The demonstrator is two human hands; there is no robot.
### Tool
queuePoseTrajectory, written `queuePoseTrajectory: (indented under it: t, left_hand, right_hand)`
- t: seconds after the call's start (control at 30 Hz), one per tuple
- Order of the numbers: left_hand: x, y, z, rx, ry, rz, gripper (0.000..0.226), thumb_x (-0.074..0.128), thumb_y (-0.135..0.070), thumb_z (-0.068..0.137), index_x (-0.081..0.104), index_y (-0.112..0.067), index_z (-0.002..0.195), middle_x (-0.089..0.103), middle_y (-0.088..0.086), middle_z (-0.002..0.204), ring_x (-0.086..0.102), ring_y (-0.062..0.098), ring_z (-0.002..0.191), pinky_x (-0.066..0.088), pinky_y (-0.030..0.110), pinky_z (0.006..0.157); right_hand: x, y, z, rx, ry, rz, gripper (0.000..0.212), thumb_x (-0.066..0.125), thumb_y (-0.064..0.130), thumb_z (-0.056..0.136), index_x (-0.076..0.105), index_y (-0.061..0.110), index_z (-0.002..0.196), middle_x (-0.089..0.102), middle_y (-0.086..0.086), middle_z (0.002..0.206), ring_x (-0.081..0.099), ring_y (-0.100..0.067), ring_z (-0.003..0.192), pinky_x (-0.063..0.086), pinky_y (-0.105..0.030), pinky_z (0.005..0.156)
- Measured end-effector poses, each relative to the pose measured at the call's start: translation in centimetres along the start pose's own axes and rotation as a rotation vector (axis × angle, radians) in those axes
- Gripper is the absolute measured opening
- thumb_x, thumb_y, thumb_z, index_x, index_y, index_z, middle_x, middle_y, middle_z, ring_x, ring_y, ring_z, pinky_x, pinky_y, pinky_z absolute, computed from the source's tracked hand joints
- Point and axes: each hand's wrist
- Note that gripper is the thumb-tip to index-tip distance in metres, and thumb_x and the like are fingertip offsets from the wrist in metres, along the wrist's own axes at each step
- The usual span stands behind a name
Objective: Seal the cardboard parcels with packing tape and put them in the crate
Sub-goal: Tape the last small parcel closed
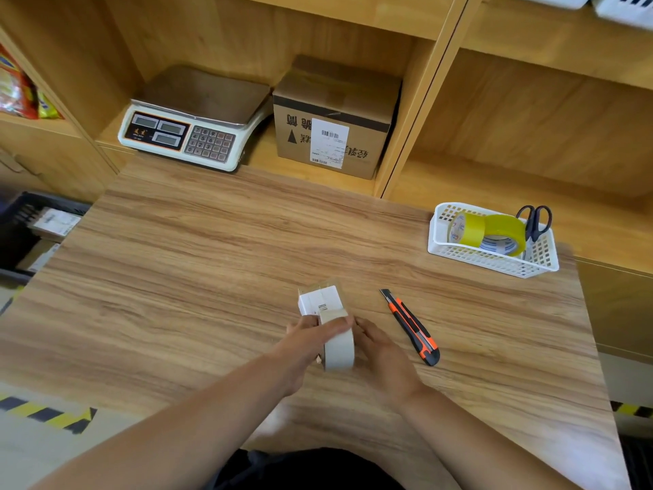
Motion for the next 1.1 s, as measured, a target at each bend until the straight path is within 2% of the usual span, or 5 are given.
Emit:
queuePoseTrajectory:
  t: [0.23, 0.4, 0.57, 0.77, 1.1]
  left_hand:
    - [-1.2, -1.8, -0.7, 0.020, 0.074, 0.071, 0.072, 0.080, -0.049, 0.043, 0.065, -0.023, 0.109, 0.058, 0.006, 0.126, 0.057, 0.020, 0.114, 0.043, 0.037, 0.103]
    - [-2.9, -4.4, -0.6, 0.065, -0.014, 0.114, 0.076, 0.074, -0.050, 0.046, 0.060, -0.017, 0.113, 0.066, 0.009, 0.113, 0.061, 0.019, 0.099, 0.044, 0.029, 0.081]
    - [-4.5, -5.1, -0.1, 0.101, 0.008, 0.186, 0.070, 0.065, -0.060, 0.054, 0.070, -0.014, 0.105, 0.072, 0.009, 0.103, 0.064, 0.020, 0.091, 0.042, 0.027, 0.080]
    - [-4.8, -4.5, 0.6, 0.072, 0.044, 0.208, 0.021, 0.056, -0.036, 0.092, 0.063, -0.019, 0.083, 0.066, -0.008, 0.062, 0.060, 0.000, 0.052, 0.041, 0.007, 0.046]
    - [-4.3, -5.0, 0.2, 0.011, 0.064, 0.191, 0.035, 0.055, -0.045, 0.089, 0.067, -0.014, 0.101, 0.073, -0.001, 0.077, 0.067, 0.012, 0.069, 0.050, 0.028, 0.080]
  right_hand:
    - [0.7, 0.5, 1.6, 0.058, -0.087, -0.004, 0.048, 0.047, 0.040, 0.080, 0.065, 0.020, 0.120, 0.064, -0.005, 0.094, 0.063, -0.025, 0.077, 0.041, -0.023, 0.058]
    - [1.1, 3.8, 4.5, 0.200, -0.084, 0.020, 0.055, 0.035, 0.053, 0.073, 0.067, 0.016, 0.099, 0.059, -0.010, 0.084, 0.058, -0.031, 0.079, 0.032, -0.032, 0.058]
    - [1.3, 5.0, 6.1, 0.297, -0.099, -0.114, 0.063, 0.022, 0.057, 0.070, 0.067, 0.033, 0.107, 0.063, -0.004, 0.088, 0.058, -0.026, 0.091, 0.034, -0.030, 0.062]
    - [1.3, 5.2, 5.7, 0.342, -0.095, -0.109, 0.060, 0.028, 0.062, 0.064, 0.067, 0.034, 0.099, 0.061, -0.001, 0.083, 0.052, -0.018, 0.093, 0.028, -0.028, 0.059]
    - [0.8, 6.1, 5.3, 0.426, -0.077, -0.070, 0.065, 0.020, 0.060, 0.059, 0.066, 0.039, 0.099, 0.044, 0.003, 0.075, 0.054, -0.023, 0.093, 0.029, -0.028, 0.062]
Point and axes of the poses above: each hand's wrist, its own z-axis towards the middle knuckle, its own x-axis out of the palm, y = z × x
